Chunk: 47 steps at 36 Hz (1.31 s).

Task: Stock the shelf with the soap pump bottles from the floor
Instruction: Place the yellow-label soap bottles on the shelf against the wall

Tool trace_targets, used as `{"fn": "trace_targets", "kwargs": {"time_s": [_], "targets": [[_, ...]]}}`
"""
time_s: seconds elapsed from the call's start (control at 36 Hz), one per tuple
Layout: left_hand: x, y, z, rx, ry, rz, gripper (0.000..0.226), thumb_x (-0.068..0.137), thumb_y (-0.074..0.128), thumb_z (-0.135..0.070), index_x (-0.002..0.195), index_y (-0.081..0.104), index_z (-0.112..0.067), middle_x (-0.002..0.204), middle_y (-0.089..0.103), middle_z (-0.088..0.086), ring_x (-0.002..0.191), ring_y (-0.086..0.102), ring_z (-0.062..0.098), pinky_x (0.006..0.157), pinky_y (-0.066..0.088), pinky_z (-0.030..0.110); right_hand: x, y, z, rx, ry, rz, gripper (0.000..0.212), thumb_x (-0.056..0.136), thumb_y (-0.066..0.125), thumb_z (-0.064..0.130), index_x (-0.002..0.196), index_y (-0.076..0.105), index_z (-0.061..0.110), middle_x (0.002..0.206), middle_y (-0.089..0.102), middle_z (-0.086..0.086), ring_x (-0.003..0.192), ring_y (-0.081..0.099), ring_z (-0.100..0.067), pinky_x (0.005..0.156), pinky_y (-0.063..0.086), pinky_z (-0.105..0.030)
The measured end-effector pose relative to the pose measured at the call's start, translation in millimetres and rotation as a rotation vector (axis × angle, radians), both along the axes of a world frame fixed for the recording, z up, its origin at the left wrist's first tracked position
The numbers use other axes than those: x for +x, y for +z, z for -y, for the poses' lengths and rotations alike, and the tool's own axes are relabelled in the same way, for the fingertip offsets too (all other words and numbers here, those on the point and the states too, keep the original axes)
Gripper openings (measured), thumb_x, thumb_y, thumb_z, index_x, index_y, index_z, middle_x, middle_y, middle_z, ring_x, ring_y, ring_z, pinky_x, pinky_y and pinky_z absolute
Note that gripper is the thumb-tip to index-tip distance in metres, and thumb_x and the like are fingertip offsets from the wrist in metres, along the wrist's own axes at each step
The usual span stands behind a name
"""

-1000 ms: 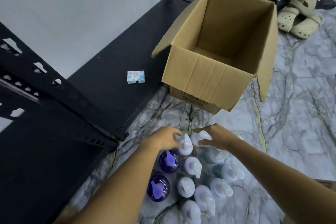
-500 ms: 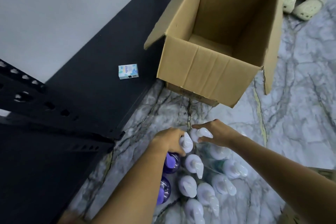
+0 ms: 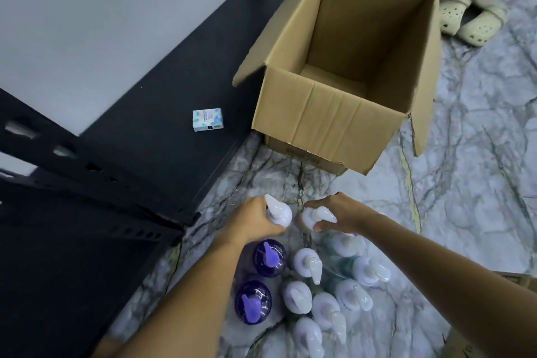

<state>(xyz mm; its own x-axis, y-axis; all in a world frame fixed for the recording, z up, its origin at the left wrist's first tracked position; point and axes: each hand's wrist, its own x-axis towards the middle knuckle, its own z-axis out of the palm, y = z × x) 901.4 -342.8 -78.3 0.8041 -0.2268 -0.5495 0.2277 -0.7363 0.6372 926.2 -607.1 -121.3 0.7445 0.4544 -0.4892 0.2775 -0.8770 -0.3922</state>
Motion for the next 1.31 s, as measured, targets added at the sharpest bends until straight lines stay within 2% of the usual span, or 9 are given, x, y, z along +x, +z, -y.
{"fn": "trace_targets", "kwargs": {"time_s": [0.14, 0.33, 0.56, 0.67, 0.81, 0.92, 1.06, 1.19, 1.31], "targets": [[-8.4, 32.8, -19.0, -0.042, 0.121, 0.094, 0.063, 0.057, 0.073, -0.053, 0.118, 0.067, -0.038, 0.103, 0.071, -0.015, 0.095, 0.065, 0.007, 0.083, 0.057, 0.032, -7.0, 13.6, -11.6, -0.071, -0.016, 0.009, 0.063, 0.080, 0.074, 0.045, 0.139, 0.054, 0.034, 0.115, 0.069, 0.002, 0.105, 0.059, -0.021, 0.084, 0.039, -0.025], [-32.7, 72.6, -35.9, 0.029, 0.286, 0.194, 0.087, 0.043, 0.062, -0.067, 0.116, 0.069, -0.020, 0.100, 0.071, -0.004, 0.095, 0.067, 0.015, 0.082, 0.057, 0.033, -17.6, 34.6, -43.1, -0.177, -0.107, 0.010, 0.046, 0.076, 0.076, 0.041, 0.115, 0.063, 0.021, 0.109, 0.068, -0.004, 0.102, 0.063, -0.026, 0.084, 0.051, -0.032], [-48.6, 128.2, -54.1, 0.049, 0.391, 0.283, 0.053, 0.067, 0.081, -0.039, 0.112, 0.067, -0.014, 0.093, 0.064, -0.008, 0.089, 0.063, 0.014, 0.077, 0.055, 0.029, -16.4, 84.8, -59.5, -0.096, -0.287, 0.033, 0.055, 0.071, 0.078, 0.051, 0.106, 0.058, 0.014, 0.102, 0.060, -0.005, 0.090, 0.056, -0.023, 0.071, 0.043, -0.032], [-56.2, 156.5, -63.3, 0.034, 0.422, 0.347, 0.051, 0.070, 0.080, -0.036, 0.115, 0.067, -0.016, 0.098, 0.066, -0.007, 0.095, 0.065, 0.016, 0.079, 0.055, 0.030, -9.6, 124.3, -63.8, -0.003, -0.282, 0.120, 0.046, 0.067, 0.076, 0.053, 0.084, 0.051, 0.018, 0.087, 0.058, 0.000, 0.080, 0.057, -0.021, 0.058, 0.044, -0.031], [-67.6, 195.5, -75.8, -0.047, 0.488, 0.435, 0.052, 0.071, 0.081, -0.030, 0.118, 0.065, -0.017, 0.105, 0.067, -0.007, 0.095, 0.063, 0.009, 0.072, 0.047, 0.018, -4.9, 185.6, -76.6, 0.113, -0.245, 0.182, 0.051, 0.063, 0.070, 0.058, 0.093, 0.055, 0.019, 0.091, 0.061, -0.003, 0.081, 0.058, -0.022, 0.072, 0.054, -0.038], [-79.8, 229.7, -81.3, -0.113, 0.498, 0.499, 0.048, 0.074, 0.083, -0.024, 0.118, 0.064, -0.017, 0.103, 0.068, -0.011, 0.091, 0.063, -0.003, 0.065, 0.044, 0.004, -9.1, 240.7, -85.7, 0.218, -0.245, 0.254, 0.041, 0.071, 0.075, 0.040, 0.073, 0.042, 0.016, 0.073, 0.050, -0.001, 0.068, 0.046, -0.019, 0.059, 0.036, -0.034], [-96.3, 275.5, -84.5, -0.149, 0.461, 0.590, 0.043, 0.075, 0.083, -0.025, 0.114, 0.065, -0.021, 0.102, 0.069, -0.012, 0.093, 0.064, -0.001, 0.070, 0.046, 0.007, -20.1, 315.5, -95.7, 0.302, -0.238, 0.325, 0.034, 0.075, 0.075, 0.033, 0.073, 0.046, 0.016, 0.068, 0.049, 0.001, 0.063, 0.048, -0.017, 0.055, 0.036, -0.030], [-115.8, 326.7, -93.6, -0.175, 0.462, 0.712, 0.038, 0.075, 0.080, -0.030, 0.110, 0.066, -0.026, 0.101, 0.070, -0.013, 0.093, 0.066, 0.003, 0.080, 0.054, 0.022, -34.1, 382.9, -106.9, 0.381, -0.200, 0.407, 0.030, 0.079, 0.072, 0.033, 0.070, 0.047, 0.021, 0.059, 0.044, -0.001, 0.055, 0.046, -0.016, 0.052, 0.033, -0.029], [-133.2, 366.4, -102.5, -0.208, 0.489, 0.817, 0.032, 0.079, 0.079, -0.026, 0.107, 0.064, -0.032, 0.096, 0.070, -0.017, 0.087, 0.066, -0.005, 0.071, 0.050, 0.013, -53.5, 431.0, -122.6, 0.462, -0.208, 0.508, 0.031, 0.080, 0.071, 0.030, 0.080, 0.059, 0.001, 0.062, 0.052, -0.003, 0.058, 0.051, -0.017, 0.055, 0.041, -0.034]]}}
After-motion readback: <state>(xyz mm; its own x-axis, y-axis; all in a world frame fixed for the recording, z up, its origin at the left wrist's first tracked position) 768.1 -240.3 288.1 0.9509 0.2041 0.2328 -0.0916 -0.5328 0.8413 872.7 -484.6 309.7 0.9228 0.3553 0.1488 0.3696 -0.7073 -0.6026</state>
